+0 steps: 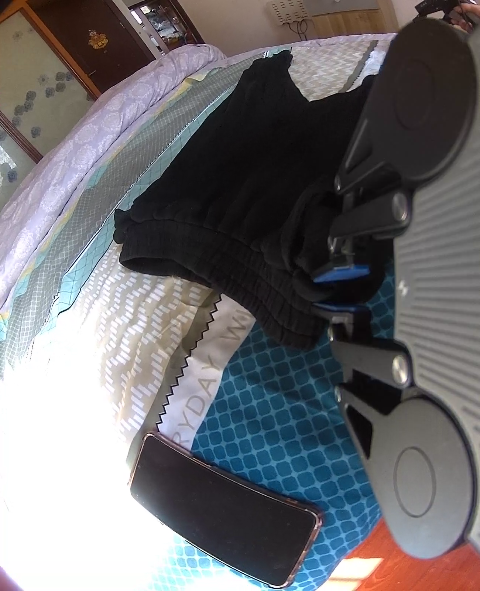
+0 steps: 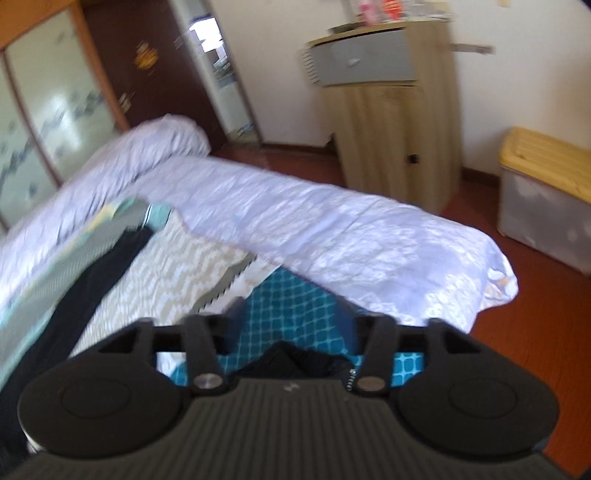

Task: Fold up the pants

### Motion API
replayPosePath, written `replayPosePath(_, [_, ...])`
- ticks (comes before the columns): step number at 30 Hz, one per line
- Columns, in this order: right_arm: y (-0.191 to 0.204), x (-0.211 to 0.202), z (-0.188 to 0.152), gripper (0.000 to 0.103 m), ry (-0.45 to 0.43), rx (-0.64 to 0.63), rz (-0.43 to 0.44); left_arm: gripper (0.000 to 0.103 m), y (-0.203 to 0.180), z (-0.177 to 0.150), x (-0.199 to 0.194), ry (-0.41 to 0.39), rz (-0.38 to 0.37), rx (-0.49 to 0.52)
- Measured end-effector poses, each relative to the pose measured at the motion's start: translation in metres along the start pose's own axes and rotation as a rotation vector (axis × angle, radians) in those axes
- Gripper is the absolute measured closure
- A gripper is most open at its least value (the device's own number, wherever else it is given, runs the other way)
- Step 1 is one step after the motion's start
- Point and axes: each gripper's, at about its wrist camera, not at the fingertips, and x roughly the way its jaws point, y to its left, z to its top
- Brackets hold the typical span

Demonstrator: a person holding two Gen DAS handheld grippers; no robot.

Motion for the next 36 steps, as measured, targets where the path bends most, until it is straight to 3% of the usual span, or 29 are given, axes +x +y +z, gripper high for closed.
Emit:
replayPosePath(3, [0.0, 0.021, -0.009, 0.04, 0.085, -0.006, 0.006, 0.09, -0.001, 0.0, -0.002, -0.004, 0.0, 0.001])
replayPosePath(5, [-0.004, 0.029, -0.021, 0.045, 0.141, -0.029, -0.016, 0.09, 0.0, 0.0, -0.003, -0.004, -0.001, 0.002])
replayPosePath(6, [-0.006, 0.027, -0.028, 0.052, 0.138, -0.056, -0.015, 0.09, 0.001, 0.0, -0.001, -0.001, -0.001, -0.002])
replayPosePath(7, [-0.007, 0.023, -0.031, 0.089, 0.143, -0.083, -0.01, 0.09, 0.001, 0.0, -0.001, 0.002, -0.001, -0.006])
replayPosePath(8, [-0.011, 0.016, -0.033, 0.095, 0.146, -0.078, 0.006, 0.09, 0.001, 0.001, 0.0, 0.004, -0.001, -0.009])
replayPosePath(11, [-0.027, -0.013, -0.032, 0.096, 0.067, -0.07, -0.012, 0.09, -0.001, 0.002, 0.001, 0.004, 0.005, -0.001])
replayPosePath(14, [-0.058, -0.032, -0.033, 0.1, 0.04, 0.031, -0.041, 0.09, -0.002, 0.002, 0.001, 0.004, 0.008, 0.008])
replayPosePath(18, [-0.081, -0.023, -0.045, 0.098, 0.107, -0.009, -0.239, 0.09, 0.0, 0.002, 0.002, 0.009, 0.005, 0.002])
replayPosePath(19, [-0.087, -0.025, -0.046, 0.093, 0.105, 0.024, -0.238, 0.09, -0.001, 0.002, 0.002, 0.009, 0.007, 0.004])
replayPosePath(22, [-0.09, -0.034, -0.042, 0.088, 0.051, 0.102, -0.124, 0.09, -0.003, 0.002, 0.002, 0.01, 0.017, 0.011])
replayPosePath(24, [-0.075, -0.031, -0.038, 0.07, 0.046, 0.064, -0.071, 0.09, -0.004, 0.003, 0.002, 0.009, 0.022, 0.012])
replayPosePath(25, [-0.065, -0.029, -0.035, 0.054, 0.042, 0.034, -0.057, 0.09, -0.005, 0.003, 0.002, 0.008, 0.024, 0.013])
replayPosePath(31, [-0.017, 0.01, -0.034, 0.047, 0.078, -0.084, -0.02, 0.09, -0.005, 0.003, 0.002, 0.009, 0.026, 0.013])
replayPosePath(33, [0.0, 0.03, -0.046, 0.048, 0.117, -0.197, -0.067, 0.09, -0.005, 0.003, 0.003, 0.002, 0.027, 0.02])
replayPosePath(35, [0.02, 0.033, -0.052, 0.07, 0.079, -0.361, -0.14, 0.09, -0.005, 0.002, 0.003, -0.004, 0.032, 0.029])
replayPosePath(36, [0.022, 0.032, -0.048, 0.076, 0.069, -0.354, -0.134, 0.09, -0.005, 0.002, 0.003, -0.006, 0.035, 0.033])
